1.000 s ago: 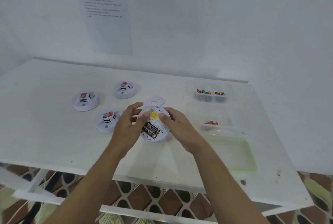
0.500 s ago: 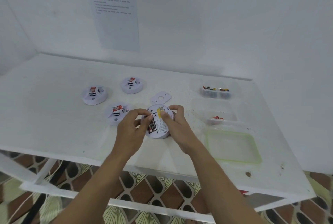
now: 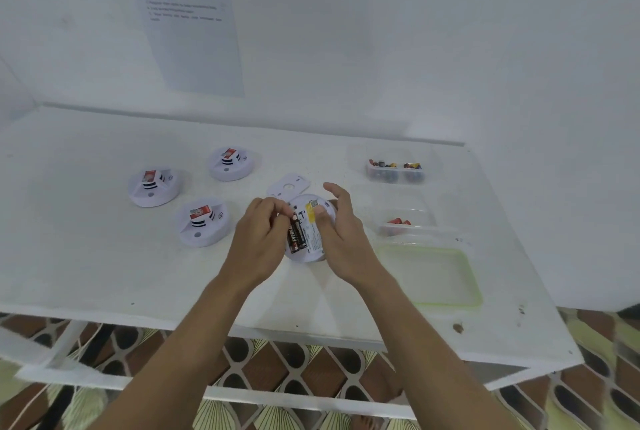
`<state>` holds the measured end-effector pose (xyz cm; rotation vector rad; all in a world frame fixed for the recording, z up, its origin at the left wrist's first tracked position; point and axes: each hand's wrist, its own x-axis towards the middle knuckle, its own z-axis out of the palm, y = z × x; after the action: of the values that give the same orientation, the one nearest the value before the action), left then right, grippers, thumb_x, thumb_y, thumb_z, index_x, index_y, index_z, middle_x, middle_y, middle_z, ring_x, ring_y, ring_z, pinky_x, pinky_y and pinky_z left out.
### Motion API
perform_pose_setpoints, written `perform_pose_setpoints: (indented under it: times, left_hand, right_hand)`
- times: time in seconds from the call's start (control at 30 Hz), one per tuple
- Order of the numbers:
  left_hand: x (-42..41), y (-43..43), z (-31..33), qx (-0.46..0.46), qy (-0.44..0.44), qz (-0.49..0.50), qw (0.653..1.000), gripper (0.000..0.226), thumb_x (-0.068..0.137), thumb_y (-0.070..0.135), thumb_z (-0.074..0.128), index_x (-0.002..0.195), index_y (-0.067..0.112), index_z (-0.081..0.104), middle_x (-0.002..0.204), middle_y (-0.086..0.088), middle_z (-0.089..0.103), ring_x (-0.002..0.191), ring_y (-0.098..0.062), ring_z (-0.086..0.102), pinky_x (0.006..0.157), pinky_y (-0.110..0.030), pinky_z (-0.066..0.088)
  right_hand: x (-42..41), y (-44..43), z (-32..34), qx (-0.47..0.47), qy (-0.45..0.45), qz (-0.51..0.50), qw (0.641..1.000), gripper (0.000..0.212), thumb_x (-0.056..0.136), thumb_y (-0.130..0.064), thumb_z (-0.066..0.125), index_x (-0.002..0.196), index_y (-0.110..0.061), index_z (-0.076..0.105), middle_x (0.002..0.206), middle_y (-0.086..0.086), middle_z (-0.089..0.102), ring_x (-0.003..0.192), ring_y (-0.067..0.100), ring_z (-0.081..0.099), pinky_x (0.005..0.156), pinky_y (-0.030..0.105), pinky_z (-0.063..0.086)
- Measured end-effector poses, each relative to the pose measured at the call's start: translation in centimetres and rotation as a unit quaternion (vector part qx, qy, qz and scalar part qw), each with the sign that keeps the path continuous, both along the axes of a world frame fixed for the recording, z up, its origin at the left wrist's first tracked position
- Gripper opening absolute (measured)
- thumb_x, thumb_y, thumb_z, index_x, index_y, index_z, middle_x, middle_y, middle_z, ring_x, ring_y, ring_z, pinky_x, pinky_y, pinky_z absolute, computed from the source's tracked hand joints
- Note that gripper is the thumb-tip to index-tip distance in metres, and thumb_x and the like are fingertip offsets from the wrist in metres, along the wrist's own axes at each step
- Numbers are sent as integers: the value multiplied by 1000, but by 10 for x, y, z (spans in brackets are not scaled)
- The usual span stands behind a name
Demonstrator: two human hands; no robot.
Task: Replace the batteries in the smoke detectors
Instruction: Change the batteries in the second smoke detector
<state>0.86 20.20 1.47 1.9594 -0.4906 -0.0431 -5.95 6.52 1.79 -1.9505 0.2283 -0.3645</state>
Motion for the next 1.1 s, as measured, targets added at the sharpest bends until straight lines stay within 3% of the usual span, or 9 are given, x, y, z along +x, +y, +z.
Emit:
perform_pose_setpoints:
  times: [0.07,0.2,0.33,0.43,0.57,0.73,0.87,0.97,1.1]
  left_hand:
    - [-2,-14,3,-24,6,2,1000,25,94,7,44,82,26,55,95,2,56,84,-2,53,76,-26,44]
    - [-4,-49,11,-42,-16,-14,999,15,95,19,56,81,17,51,79,3,56,68,-5,51,62,-19,42]
    - [-3,-90,19,-70,-27,-32,997,15,92,21,66,92,13,53,82,3,61,69,2,54,60,-11,42]
    - [1,-119,22,-122,-34,-40,991,14,91,20,68,96,17,55,89,8,64,79,-3,60,66,-15,47]
    - [8,-157,26,-134,-66,-47,988,13,89,18,71,95,15,59,88,5,68,79,-8,66,70,-16,50]
    - [23,-200,19,55,-47,-129,989,15,80,21,79,83,18,65,80,8,67,68,0,66,60,-8,44]
    - [27,-233,12,249,-37,-267,930,15,77,24,83,83,19,69,79,14,65,67,0,63,62,-10,46]
    - [27,-251,5,314,-56,-309,896,17,75,26,84,87,19,74,84,9,68,62,6,56,60,-7,41]
    - [26,-259,-2,352,-46,-306,883,26,69,29,87,91,18,78,76,14,64,65,5,56,58,-6,40]
  right_hand:
    - [0,-12,1,5,1,-16,1000,39,109,-29,36,146,-25,29,103,-18,54,91,4,63,84,38,57]
    - [-1,-43,4,16,4,-47,999,37,109,-30,36,145,-25,32,103,-18,55,92,-2,61,73,10,49]
    - [2,-81,6,11,-12,-81,997,38,108,-34,37,145,-28,33,120,-3,60,105,6,63,88,26,54]
    - [2,-110,10,3,-32,-122,992,38,107,-35,39,144,-27,32,116,-12,59,106,14,65,91,42,56]
    - [2,-158,14,7,-55,-194,979,42,108,-32,39,147,-23,29,107,-6,59,93,2,64,78,27,54]
    - [-2,-215,15,31,-60,-230,971,40,108,-30,40,145,-19,30,96,-12,58,78,-13,60,61,7,45]
    - [-1,-246,10,48,-51,-226,972,41,107,-31,40,146,-20,31,96,-14,58,82,-13,60,63,4,45]
    - [1,-259,6,56,-48,-215,974,42,107,-33,40,146,-21,31,97,-12,58,88,-5,60,65,5,45]
    - [3,-270,2,72,-43,-195,977,42,107,-35,39,146,-21,31,100,-11,58,92,-2,61,65,8,47]
